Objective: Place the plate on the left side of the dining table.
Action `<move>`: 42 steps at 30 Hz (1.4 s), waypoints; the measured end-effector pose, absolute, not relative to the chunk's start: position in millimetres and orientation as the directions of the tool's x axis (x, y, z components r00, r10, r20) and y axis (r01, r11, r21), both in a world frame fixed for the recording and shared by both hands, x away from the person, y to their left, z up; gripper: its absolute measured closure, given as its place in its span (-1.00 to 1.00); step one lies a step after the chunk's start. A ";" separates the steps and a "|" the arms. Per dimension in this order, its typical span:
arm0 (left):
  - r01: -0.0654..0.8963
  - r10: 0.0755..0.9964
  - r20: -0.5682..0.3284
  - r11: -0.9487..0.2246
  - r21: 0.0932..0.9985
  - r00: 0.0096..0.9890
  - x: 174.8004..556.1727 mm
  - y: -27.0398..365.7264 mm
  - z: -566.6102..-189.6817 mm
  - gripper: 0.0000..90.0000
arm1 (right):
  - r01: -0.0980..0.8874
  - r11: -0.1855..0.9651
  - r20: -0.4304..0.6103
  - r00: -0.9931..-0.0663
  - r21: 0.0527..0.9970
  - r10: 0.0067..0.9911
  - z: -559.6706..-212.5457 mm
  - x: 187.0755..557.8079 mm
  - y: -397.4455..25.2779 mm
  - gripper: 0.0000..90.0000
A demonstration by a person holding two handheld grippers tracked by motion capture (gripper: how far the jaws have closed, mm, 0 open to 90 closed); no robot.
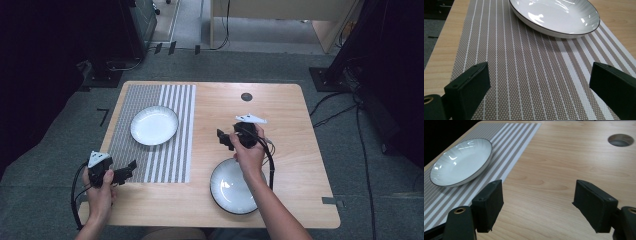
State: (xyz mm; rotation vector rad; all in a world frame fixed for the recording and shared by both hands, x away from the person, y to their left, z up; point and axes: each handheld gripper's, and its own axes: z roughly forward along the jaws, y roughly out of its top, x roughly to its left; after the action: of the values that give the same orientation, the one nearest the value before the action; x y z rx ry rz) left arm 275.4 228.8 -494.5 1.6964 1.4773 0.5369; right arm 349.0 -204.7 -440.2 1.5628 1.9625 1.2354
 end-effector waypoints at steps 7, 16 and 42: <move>0.622 0.961 -0.165 -0.011 0.783 0.224 264.0 233.2 -500.0 -0.93 | 0.617 -0.034 0.266 -0.288 0.786 0.920 -447.3 334.5 -237.4 -0.47; 0.640 0.963 -0.152 -0.026 0.768 0.221 258.1 237.7 -506.2 -0.93 | 0.618 -0.072 0.277 -0.242 0.783 0.930 -458.2 316.9 -271.8 -0.47; 0.677 0.968 -0.098 -0.088 0.731 0.232 253.8 234.1 -516.0 -0.94 | 0.630 -0.178 0.284 -0.071 0.756 0.956 -485.7 250.9 -375.2 -0.47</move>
State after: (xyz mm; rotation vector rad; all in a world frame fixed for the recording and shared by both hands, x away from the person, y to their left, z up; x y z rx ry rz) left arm 253.8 234.1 -516.0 1.8359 1.5135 0.5530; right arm 250.9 -375.2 -485.7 1.8196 1.7005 1.1347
